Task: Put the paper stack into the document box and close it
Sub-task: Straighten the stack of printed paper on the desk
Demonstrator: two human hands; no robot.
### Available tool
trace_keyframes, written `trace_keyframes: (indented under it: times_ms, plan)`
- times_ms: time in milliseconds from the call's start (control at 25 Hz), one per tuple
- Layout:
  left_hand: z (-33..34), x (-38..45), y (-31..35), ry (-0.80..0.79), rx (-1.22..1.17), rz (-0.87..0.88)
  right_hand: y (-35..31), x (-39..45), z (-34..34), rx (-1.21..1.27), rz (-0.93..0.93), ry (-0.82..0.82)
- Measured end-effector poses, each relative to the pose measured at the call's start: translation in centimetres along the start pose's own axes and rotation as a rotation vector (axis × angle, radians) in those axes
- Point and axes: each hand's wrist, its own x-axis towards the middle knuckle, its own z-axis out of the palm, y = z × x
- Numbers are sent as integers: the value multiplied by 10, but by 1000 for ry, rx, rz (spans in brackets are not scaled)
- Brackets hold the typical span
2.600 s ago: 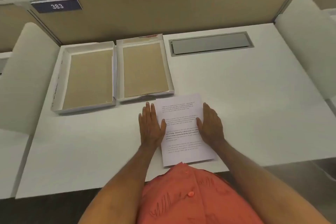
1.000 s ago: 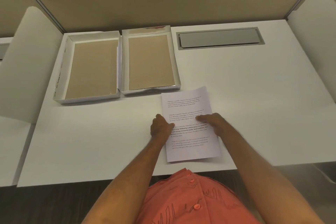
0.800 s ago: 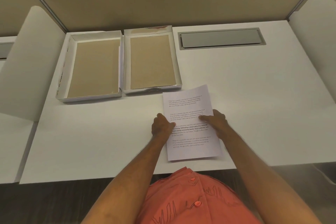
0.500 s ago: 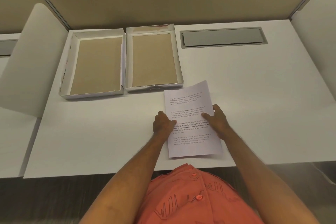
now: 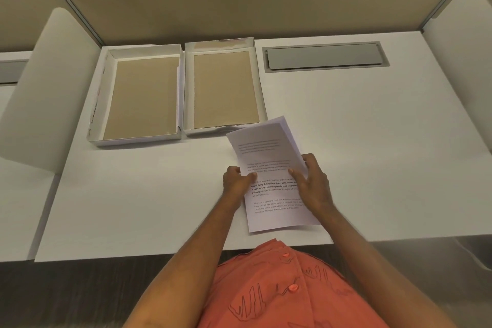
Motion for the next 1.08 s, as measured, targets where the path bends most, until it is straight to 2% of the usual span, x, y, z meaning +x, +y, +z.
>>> trace_keyframes:
  times_ms: [120, 240, 360, 440, 680, 960, 1080]
  plan:
    - [-2, 3, 0, -29, -12, -17, 7, 12, -4, 98, 63, -10]
    - [1, 1, 0, 1, 137, 8, 17, 34, -3, 179, 201, -13]
    - [7, -3, 1, 25, 373, 74, 26, 45, 6, 88, 300, 45]
    - [9, -4, 2, 32, 430, 84, 29, 50, 9, -28, 332, 79]
    - [10, -4, 6, 29, 469, 73, 20, 61, -5, 31, 441, -62]
    - [9, -6, 5, 30, 464, 90, 13, 55, -17, 438, 417, -85]
    - [8, -6, 3, 33, 456, 106, 2, 53, -25, 435, 415, -226]
